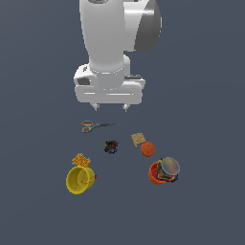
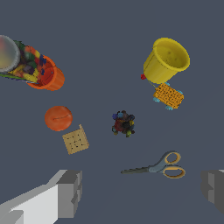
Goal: Pick up a designated object from a clutter of objects.
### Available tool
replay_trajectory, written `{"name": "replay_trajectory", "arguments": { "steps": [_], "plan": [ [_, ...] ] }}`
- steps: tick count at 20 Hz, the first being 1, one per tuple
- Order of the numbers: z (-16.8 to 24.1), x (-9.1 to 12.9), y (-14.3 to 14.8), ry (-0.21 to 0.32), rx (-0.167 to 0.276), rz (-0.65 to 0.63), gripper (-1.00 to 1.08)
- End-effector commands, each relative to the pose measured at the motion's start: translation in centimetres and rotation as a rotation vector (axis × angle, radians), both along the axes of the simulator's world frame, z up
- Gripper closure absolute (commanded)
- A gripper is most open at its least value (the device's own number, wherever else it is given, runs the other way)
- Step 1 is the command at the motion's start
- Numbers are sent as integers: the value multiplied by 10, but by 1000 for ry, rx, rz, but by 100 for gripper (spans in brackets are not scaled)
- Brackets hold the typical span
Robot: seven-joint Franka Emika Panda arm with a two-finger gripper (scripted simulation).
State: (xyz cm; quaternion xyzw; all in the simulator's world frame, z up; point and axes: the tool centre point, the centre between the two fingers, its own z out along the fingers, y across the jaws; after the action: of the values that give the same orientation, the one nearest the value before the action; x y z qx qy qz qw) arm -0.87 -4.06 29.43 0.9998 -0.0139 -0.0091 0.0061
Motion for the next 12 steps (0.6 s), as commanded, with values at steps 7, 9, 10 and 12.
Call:
{"name": "replay_trajectory", "arguments": {
  "steps": [7,9,10,12],
  "plan": [
    [14,3,8,-21,17,9,-92],
    [19,3,11,-28,22,15,-92],
    [21,4,11,-29,23,17,-92],
    [21,4,11,-28,23,17,-92]
  ]
}}
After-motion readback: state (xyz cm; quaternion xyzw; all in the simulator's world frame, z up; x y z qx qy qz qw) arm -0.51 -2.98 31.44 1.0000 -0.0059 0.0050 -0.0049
